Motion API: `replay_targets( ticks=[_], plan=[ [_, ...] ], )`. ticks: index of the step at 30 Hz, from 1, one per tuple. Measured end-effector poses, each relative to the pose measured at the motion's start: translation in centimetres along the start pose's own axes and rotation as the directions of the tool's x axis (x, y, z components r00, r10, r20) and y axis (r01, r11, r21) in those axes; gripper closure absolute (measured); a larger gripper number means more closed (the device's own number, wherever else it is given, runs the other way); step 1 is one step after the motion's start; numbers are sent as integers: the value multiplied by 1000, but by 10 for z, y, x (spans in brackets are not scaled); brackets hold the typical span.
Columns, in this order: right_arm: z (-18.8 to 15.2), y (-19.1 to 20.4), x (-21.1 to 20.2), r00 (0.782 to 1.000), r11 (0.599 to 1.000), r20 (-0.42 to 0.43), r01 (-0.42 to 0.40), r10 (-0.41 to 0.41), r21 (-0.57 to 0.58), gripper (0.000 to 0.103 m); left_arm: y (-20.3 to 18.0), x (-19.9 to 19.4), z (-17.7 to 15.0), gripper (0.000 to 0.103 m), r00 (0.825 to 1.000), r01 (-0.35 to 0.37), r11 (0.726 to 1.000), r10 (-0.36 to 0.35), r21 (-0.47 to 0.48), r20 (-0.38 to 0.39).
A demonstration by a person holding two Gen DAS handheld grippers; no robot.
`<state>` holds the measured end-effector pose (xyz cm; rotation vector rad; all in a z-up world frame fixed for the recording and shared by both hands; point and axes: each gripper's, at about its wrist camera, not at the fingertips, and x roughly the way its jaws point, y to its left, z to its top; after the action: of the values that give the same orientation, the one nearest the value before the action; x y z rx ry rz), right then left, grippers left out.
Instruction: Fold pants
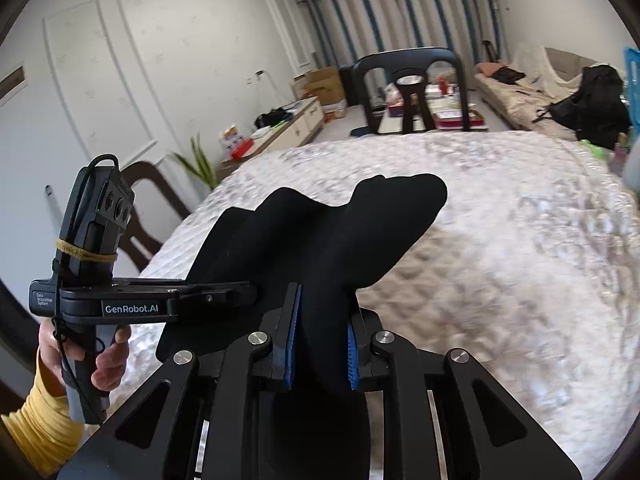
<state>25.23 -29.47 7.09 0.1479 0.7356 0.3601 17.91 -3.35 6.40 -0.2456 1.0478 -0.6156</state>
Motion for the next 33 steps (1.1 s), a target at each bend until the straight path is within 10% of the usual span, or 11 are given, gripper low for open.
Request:
replay_targets(
  ticks=[21,33],
  plan=[
    [4,-90,14,992,989,-38,122,-119,85,87,-28,76,41,75,997,-30,998,34,49,-68],
    [-12,-106,27,970,968,-95,234,-226,89,72,-9,78,29,40,990,-134,988,137,73,-38]
  ],
)
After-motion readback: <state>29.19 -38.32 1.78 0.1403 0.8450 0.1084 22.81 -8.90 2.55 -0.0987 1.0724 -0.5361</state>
